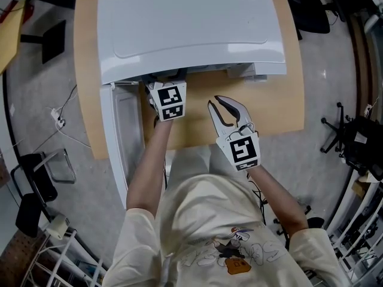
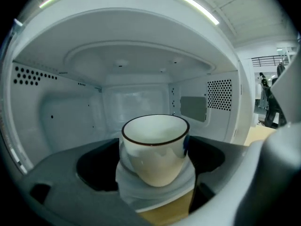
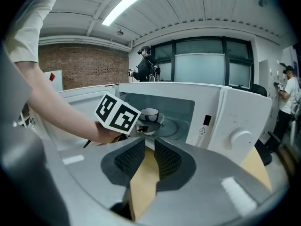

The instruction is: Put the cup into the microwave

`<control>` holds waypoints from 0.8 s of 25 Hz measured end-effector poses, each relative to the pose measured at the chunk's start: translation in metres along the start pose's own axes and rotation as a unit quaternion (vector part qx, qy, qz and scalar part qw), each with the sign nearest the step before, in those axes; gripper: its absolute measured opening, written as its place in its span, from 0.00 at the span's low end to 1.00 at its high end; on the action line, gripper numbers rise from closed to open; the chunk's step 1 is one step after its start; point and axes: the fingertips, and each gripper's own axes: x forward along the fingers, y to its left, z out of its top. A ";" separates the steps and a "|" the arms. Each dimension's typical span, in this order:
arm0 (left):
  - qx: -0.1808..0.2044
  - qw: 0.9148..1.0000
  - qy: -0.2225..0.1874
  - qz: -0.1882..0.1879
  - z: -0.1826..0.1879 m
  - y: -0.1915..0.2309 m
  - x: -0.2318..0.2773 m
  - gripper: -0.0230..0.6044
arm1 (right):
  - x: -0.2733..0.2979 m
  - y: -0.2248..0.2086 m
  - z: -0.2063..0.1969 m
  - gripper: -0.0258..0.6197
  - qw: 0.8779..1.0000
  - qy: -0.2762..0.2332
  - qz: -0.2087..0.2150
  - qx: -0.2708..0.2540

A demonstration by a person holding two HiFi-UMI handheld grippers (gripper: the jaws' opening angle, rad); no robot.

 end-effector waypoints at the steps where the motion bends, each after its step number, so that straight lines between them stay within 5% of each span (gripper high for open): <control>1: -0.003 1.000 0.002 -0.001 0.001 0.000 -0.002 0.77 | 0.000 -0.003 0.001 0.15 1.000 -0.001 -0.002 0.003; 5: -0.019 1.000 0.020 -0.008 -0.004 -0.006 -0.028 0.77 | -0.002 -0.012 0.005 0.14 1.000 -0.008 -0.009 0.018; 7: -0.023 0.999 0.031 -0.010 -0.007 -0.013 -0.053 0.68 | -0.005 -0.018 0.006 0.11 1.000 -0.011 -0.012 0.026; 16: -0.024 0.998 0.050 0.015 0.009 -0.041 -0.178 0.03 | -0.028 -0.009 0.006 0.05 0.999 -0.001 0.013 0.044; 20: -0.048 0.995 0.084 -0.013 0.010 -0.063 -0.198 0.04 | -0.035 0.008 0.001 0.05 0.999 0.000 0.034 0.042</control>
